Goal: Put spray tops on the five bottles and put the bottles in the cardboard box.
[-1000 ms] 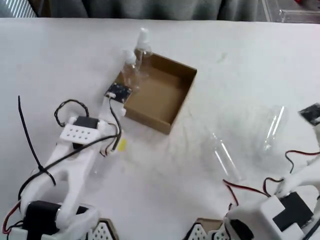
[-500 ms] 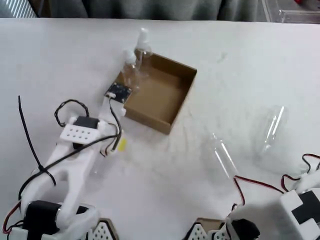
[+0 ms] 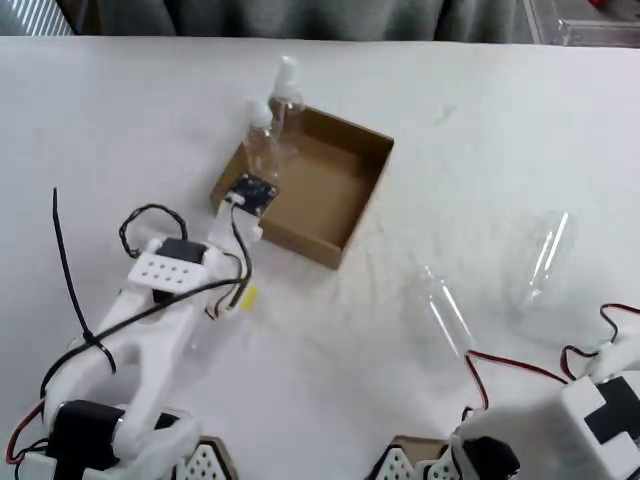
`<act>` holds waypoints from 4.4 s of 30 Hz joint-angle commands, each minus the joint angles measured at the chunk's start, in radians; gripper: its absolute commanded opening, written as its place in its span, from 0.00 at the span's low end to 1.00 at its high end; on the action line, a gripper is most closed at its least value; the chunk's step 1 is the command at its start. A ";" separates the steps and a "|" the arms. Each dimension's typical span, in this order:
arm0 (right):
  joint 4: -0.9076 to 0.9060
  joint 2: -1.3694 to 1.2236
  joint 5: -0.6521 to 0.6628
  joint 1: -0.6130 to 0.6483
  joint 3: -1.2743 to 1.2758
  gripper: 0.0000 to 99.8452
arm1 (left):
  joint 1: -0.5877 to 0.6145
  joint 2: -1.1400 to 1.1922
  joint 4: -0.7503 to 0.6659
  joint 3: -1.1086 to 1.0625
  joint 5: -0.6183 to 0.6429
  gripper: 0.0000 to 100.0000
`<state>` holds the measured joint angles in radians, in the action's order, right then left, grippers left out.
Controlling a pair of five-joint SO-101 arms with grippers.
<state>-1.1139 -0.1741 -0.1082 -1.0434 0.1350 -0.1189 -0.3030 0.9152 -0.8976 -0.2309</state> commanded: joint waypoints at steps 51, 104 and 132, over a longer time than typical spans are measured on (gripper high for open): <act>-0.131 0.193 0.031 0.667 -0.532 0.02 | 0.059 -0.898 0.037 -0.196 0.126 0.03; 0.404 0.819 0.029 1.873 -0.321 0.02 | -0.028 -1.480 0.221 -0.038 0.133 0.03; 0.318 0.829 -0.123 1.937 -0.143 0.27 | -0.025 -1.480 0.204 -0.031 0.138 0.02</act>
<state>-0.7748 0.6345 -0.2140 0.8761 0.0123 -0.1419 -1.7806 1.1393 -0.9897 -0.0882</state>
